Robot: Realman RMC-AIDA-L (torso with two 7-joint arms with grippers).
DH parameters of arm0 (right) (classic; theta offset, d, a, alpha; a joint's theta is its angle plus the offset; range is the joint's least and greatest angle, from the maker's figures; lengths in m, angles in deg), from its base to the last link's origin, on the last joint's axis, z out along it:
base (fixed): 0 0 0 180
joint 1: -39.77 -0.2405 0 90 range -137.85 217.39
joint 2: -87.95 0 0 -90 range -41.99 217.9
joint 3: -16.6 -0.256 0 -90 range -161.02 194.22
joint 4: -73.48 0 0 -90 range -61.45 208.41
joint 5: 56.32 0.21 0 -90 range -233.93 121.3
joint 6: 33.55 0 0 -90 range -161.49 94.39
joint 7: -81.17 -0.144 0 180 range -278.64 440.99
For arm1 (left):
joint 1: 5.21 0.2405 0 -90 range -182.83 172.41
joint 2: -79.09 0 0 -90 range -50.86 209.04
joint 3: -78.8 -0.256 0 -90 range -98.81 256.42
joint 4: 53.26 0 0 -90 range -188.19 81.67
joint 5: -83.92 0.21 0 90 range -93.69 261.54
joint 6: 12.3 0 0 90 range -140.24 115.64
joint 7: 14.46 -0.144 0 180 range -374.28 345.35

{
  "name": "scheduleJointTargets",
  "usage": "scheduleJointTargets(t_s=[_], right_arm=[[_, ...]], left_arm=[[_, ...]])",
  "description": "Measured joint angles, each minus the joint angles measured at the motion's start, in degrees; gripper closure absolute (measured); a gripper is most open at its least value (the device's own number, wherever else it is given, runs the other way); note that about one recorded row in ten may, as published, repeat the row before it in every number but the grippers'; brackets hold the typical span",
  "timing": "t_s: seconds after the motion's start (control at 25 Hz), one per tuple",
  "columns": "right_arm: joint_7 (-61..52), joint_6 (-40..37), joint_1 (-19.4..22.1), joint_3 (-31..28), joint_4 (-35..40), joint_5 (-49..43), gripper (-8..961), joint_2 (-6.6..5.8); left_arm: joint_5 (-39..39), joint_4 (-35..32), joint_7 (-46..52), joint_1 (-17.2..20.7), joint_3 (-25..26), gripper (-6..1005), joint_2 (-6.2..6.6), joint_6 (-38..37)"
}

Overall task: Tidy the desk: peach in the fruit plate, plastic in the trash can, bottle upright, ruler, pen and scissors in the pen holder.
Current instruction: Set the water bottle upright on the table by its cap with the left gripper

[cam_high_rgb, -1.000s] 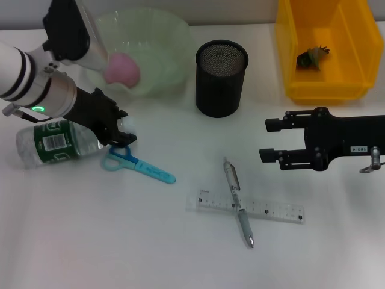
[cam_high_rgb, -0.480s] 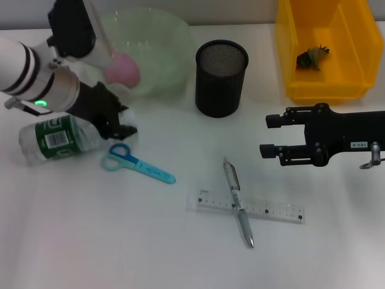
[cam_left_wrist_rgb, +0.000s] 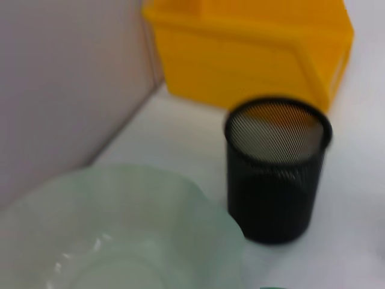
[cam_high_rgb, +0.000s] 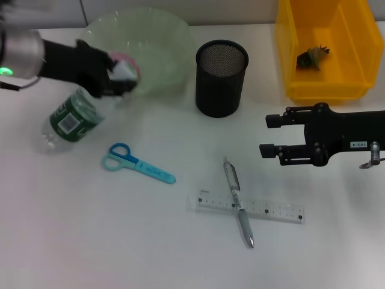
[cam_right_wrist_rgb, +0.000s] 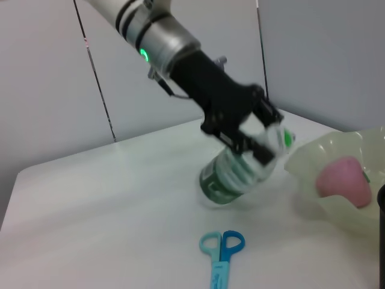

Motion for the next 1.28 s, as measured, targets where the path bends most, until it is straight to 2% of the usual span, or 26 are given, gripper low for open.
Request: scheduleJointTargets(t_s=[0.12,0.28,0.6,0.88,1.2,1.28], right_arm=[[0.0,0.0,-0.1,0.1,0.0,0.0,272,0.00],[-0.1,0.0,-0.4,0.2,0.0,0.0,271,0.00],[-0.1,0.0,-0.7,0.2,0.0,0.0,272,0.08],[-0.4,-0.3,-0.8,0.2,0.0,0.0,271,0.18],[-0.8,-0.6,-0.9,0.2,0.0,0.0,272,0.27],[-0.9,-0.6,-0.9,0.2,0.0,0.0,272,0.27]], left_arm=[[-4.4,0.3,-0.1,1.2,3.0,559,1.66,-1.7],[-9.2,0.5,0.0,3.4,4.5,559,3.27,-3.0],[-15.6,0.6,0.4,7.8,7.2,558,4.85,-4.8],[-18.3,0.6,-0.7,10.2,7.7,557,5.15,-5.5],[-20.5,1.3,-5.2,11.7,8.6,557,3.51,-3.6],[-20.5,1.3,-5.2,11.7,8.6,557,3.51,-3.6]])
